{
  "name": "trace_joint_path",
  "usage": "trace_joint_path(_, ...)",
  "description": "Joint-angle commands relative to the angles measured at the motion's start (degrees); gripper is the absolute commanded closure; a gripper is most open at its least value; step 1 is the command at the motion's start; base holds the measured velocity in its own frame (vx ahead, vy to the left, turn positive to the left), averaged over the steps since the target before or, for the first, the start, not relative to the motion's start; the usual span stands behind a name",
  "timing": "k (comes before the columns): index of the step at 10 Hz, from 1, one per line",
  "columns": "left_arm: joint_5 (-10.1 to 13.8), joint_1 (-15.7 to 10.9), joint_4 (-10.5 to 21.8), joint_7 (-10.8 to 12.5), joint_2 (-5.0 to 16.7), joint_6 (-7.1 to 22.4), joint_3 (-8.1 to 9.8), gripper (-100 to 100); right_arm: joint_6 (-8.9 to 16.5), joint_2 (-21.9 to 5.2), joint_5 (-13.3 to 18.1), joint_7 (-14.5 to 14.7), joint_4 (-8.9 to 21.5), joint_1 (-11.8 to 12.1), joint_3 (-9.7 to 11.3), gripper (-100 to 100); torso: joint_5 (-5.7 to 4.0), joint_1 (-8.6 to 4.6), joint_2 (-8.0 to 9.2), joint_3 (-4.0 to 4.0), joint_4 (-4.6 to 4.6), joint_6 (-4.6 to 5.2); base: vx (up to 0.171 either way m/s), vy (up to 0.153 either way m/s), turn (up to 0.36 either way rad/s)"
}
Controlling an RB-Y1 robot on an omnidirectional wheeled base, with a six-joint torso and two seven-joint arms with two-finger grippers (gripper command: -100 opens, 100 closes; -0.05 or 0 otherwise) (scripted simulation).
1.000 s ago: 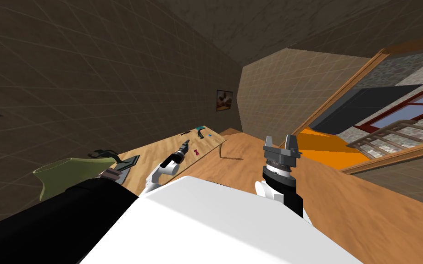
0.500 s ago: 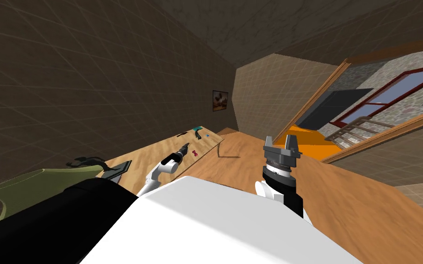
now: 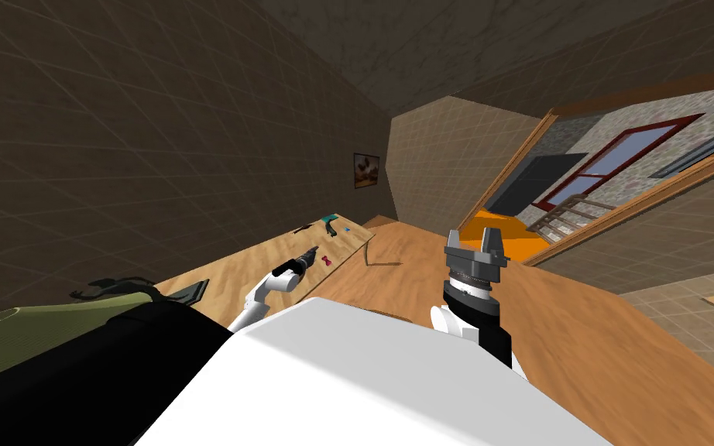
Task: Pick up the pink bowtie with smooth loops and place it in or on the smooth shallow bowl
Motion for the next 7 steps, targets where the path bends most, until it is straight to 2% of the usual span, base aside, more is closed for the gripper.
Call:
trace_joint_path(1,0.64,0.14,0.38,-0.43,0.45,2.23,0.16,-100,0.0,0.0,0.0,0.0,0.0,0.0,0.0,0,0.0,0.0,0.0,0.0,0.0,0.0,0.006,0.022,-0.105)
trace_joint_path(4,3.21,-0.5,3.69,-2.06,2.27,6.99,0.35,-100,0.0,0.0,0.0,0.0,0.0,0.01,0.0,0,0.01,0.03,-0.03,-0.02,-0.01,-0.03,0.017,0.023,-0.157)
trace_joint_path(7,4.41,-0.79,5.28,-2.84,3.03,10.98,0.4,-100,0.0,0.0,0.0,0.0,0.0,0.01,0.0,0,0.01,0.04,-0.1,-0.05,-0.02,-0.01,0.024,0.026,-0.103)
